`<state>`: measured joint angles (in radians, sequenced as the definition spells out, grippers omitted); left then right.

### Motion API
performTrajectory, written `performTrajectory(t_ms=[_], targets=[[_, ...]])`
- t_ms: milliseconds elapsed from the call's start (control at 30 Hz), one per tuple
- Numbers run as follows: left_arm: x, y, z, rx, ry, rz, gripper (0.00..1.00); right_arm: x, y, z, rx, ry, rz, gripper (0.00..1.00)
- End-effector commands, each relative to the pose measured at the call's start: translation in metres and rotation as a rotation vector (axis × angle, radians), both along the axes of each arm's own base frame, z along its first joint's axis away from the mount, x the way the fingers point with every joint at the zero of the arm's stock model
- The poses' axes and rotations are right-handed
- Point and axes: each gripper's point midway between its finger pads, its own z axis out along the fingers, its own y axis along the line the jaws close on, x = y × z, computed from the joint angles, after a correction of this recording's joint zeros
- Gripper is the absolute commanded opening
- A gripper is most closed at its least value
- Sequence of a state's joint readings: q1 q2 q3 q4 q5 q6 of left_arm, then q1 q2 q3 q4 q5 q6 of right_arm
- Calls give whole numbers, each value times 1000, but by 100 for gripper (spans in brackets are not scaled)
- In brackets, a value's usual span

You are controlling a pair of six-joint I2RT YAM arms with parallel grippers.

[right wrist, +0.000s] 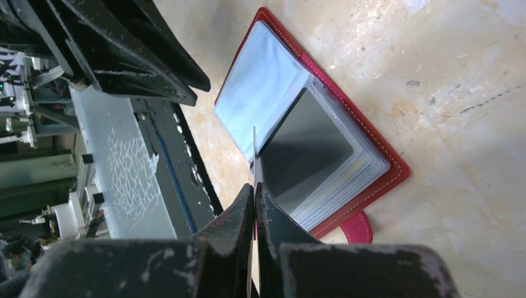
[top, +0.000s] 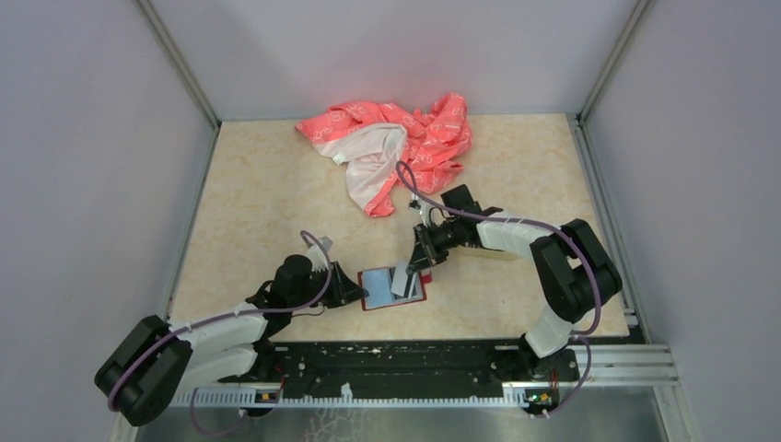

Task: Put the credit cards into the card holder
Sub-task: Insert the credit card into the card holder.

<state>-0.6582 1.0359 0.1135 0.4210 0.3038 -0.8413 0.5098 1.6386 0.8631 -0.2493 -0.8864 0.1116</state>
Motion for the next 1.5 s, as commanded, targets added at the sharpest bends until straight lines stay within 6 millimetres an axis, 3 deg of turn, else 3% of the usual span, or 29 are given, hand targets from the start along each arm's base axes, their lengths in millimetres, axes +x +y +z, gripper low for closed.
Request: performTrajectory(t_ms=[0,200,533,700,1133,1467], targets=[[12,-7,20,-40,-63,-3,29,14,13,9,-7,-18,-32,0],[14,-11,18,-42,-53,-6,27,19,13,2,-56,-7,-74,0],[20,1,-22,111,15,34,22,29,11,-2,-129,1,-163,0],[21,11,-33,172,28,61,20,23,18,1,-131,4,-156,0],[18,16,-35,192,34,63,17,27,14,8,-169,-36,-205,0],[19,12,-28,176,8,42,17,13,23,-4,-160,19,-140,0]])
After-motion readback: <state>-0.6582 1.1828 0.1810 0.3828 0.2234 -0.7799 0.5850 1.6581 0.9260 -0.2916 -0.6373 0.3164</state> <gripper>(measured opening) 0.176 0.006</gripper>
